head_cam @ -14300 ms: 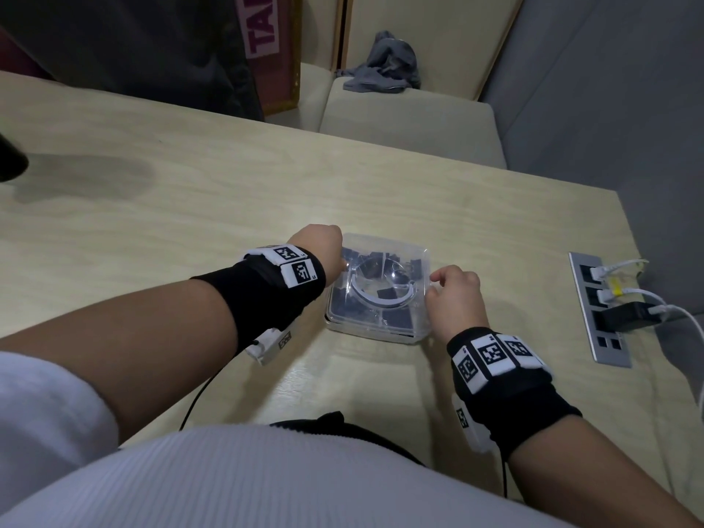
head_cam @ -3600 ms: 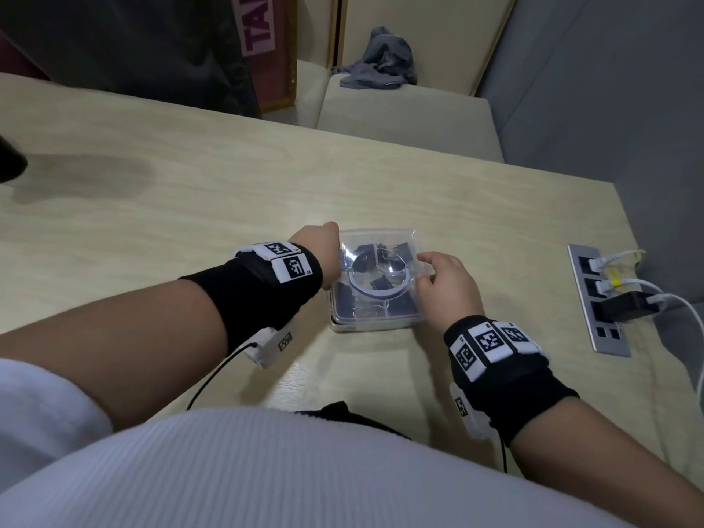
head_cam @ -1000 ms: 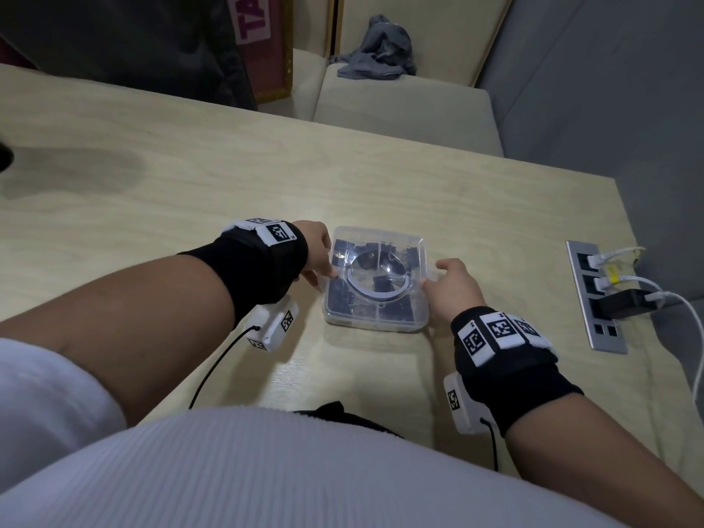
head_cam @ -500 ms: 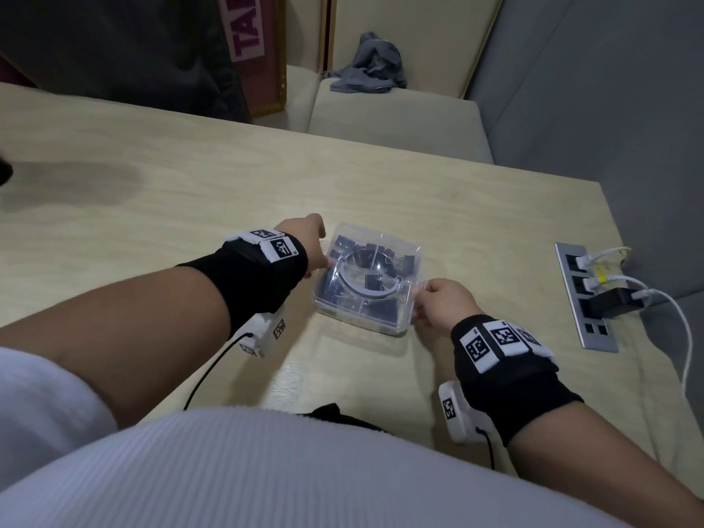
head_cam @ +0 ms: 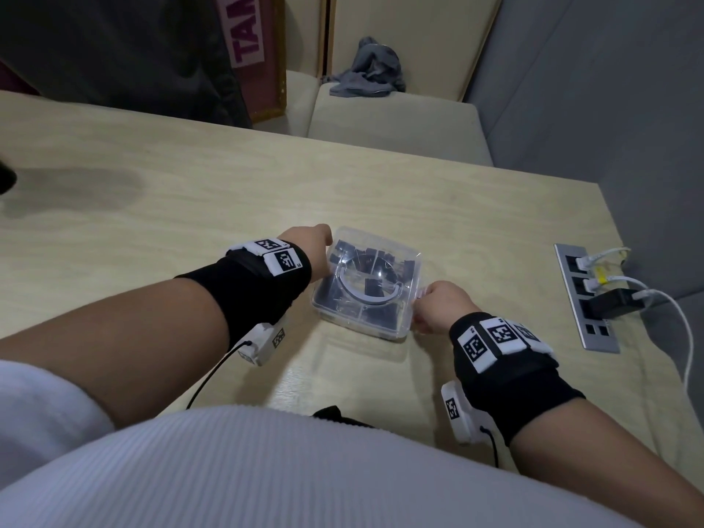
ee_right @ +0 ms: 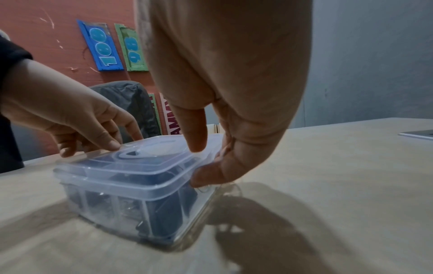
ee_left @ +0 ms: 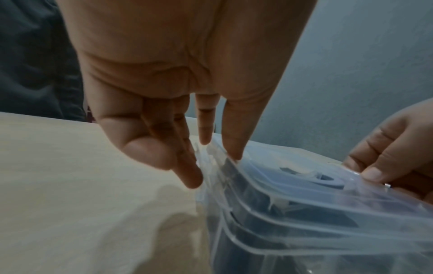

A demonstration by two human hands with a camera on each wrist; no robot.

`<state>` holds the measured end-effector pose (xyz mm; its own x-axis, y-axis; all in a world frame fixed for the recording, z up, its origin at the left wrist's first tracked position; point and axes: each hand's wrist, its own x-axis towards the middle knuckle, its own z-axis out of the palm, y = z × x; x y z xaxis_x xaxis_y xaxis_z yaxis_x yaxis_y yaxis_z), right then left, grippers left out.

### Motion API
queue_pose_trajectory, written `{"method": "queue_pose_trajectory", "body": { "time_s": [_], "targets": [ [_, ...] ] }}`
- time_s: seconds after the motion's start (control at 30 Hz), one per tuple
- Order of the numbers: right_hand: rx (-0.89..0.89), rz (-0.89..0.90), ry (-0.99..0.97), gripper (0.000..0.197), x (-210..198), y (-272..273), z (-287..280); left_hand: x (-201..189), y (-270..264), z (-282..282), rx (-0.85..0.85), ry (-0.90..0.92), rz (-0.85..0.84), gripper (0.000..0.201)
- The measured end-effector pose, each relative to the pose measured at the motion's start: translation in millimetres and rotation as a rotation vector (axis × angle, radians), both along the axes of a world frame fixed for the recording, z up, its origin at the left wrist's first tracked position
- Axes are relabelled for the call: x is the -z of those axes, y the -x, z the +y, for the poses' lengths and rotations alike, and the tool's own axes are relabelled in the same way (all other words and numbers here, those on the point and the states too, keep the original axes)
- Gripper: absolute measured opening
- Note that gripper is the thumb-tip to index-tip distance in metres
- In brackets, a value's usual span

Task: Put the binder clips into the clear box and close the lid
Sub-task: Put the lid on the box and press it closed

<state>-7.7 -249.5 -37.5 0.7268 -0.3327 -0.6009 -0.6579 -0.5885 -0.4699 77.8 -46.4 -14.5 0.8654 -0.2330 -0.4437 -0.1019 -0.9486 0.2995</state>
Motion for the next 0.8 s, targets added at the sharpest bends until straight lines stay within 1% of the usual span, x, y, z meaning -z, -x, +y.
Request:
{"method": "queue_pose_trajectory", "body": {
  "time_s": [0.07, 0.13, 0.27, 0.33, 0.4, 0.47, 0.53, 0.6, 0.8],
  "targets": [
    [-0.028, 0.028, 0.032, 0.019, -0.9, -2.4, 1.8, 0.0, -0.3, -1.4, -0.006, -0.007, 0.016, 0.051],
    [-0.051, 0.036, 0.059, 0.020, -0.9, -4.0, 2.6, 0.3, -1.4, -3.0, 0.011, -0.028, -0.002, 0.051],
    [-0.011, 0.012, 0.047, 0.019, 0.4, -3.7, 2.7, 1.2, -4.5, -4.2, 0.049, -0.055, -0.023, 0.052],
    [0.003, -0.006, 0.045, 0.022, -2.5, -1.1, 3.7, -0.2, -5.3, -6.0, 0.059, -0.091, -0.031, 0.045],
    [0.001, -0.035, 0.051, 0.030, -2.4, 2.2, 4.1, -1.6, -5.0, -9.2, 0.065, -0.128, -0.037, 0.036],
    [-0.018, -0.077, 0.038, 0.040, -2.3, 5.7, 6.8, -1.7, -4.2, -11.2, 0.068, -0.149, -0.044, 0.033],
    [-0.055, -0.132, 0.006, 0.046, -0.2, 6.4, 9.7, -1.5, -3.4, -10.8, 0.075, -0.162, -0.051, 0.032],
    [-0.080, -0.170, -0.006, 0.047, 2.6, 5.5, 10.2, -0.8, -2.9, -9.2, 0.078, -0.169, -0.055, 0.032],
    [-0.038, -0.213, -0.032, 0.048, -4.4, 7.6, 8.3, -5.7, -2.7, -6.4, 0.084, -0.156, -0.034, 0.038]
  ]
}}
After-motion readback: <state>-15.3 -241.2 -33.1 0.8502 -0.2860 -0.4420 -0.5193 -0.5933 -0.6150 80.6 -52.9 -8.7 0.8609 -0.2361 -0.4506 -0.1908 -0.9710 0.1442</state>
